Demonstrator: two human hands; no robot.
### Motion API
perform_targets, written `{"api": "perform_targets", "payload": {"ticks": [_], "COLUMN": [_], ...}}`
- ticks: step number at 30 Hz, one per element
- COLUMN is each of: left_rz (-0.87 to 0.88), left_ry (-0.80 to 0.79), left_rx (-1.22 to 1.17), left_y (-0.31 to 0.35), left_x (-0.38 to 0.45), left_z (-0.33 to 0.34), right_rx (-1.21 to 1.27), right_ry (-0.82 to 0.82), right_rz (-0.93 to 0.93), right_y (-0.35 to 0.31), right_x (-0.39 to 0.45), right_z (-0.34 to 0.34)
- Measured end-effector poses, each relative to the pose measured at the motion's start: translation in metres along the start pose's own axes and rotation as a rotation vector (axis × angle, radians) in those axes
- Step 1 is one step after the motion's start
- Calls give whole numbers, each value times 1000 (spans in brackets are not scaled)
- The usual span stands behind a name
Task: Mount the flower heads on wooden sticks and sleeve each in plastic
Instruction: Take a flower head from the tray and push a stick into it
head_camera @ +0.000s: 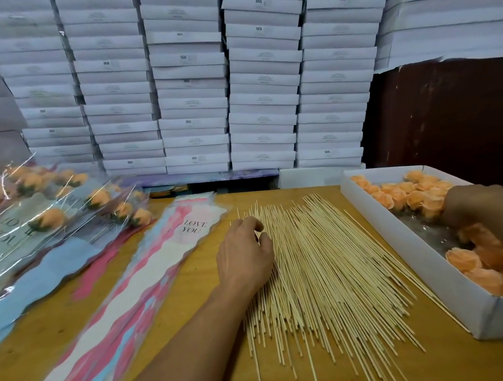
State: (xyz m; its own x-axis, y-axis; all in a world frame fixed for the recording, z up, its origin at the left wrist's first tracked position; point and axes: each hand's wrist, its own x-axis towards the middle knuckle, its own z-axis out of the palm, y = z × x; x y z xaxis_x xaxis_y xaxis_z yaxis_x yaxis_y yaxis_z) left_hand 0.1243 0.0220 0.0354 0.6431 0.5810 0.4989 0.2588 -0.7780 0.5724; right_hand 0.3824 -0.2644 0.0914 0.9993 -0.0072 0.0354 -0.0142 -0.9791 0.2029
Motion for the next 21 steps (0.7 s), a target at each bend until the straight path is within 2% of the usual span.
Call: {"api": "perform_targets", "payload": {"ticks": [3,10,13,21], "left_rz": [3,10,14,-3], "left_ry": [0,4,8,-15], "left_rx": [4,-1,0,12], "left_y": [-1,-2,-2,0], "left_x": [1,1,2,1], "left_z": [1,3,5,3], "right_rx": [-40,-194,-259,-201], "right_ry": [-21,29,-52,-119], "right_rz": [-26,-90,-148,-208], "right_y": [-2,-5,-7,4], "right_x": [10,-24,-26,-29], "right_z": [1,-15,-23,-22]}}
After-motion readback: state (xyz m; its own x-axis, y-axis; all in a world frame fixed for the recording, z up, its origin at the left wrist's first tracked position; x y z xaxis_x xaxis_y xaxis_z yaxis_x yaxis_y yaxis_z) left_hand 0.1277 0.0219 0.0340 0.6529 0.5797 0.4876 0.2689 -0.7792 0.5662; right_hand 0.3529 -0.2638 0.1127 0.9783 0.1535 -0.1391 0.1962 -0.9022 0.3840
